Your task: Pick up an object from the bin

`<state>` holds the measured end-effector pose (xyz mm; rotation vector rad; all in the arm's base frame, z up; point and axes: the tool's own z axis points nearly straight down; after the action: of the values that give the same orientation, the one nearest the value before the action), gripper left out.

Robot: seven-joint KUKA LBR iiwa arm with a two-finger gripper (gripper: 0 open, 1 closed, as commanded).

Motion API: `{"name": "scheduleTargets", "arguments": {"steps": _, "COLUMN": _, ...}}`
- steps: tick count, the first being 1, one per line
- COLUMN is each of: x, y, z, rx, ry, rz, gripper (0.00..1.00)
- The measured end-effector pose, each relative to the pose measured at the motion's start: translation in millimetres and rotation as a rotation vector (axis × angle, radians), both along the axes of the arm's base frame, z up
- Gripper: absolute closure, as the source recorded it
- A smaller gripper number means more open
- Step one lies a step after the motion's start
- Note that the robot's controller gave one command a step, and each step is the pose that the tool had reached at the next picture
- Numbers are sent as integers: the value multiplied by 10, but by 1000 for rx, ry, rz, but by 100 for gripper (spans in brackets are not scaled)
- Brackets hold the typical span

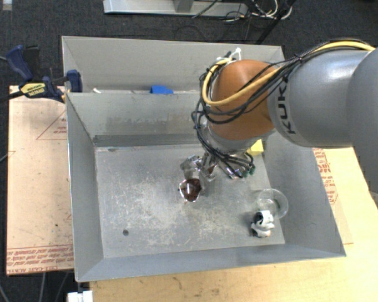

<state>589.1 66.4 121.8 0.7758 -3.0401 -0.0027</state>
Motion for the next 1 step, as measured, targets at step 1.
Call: {"name": "scheduleTargets", "arguments": {"steps": 1, "x": 253, "y": -186, "z": 605, "rx": 1, "ry": -7, "rz": -4, "gripper": 100}}
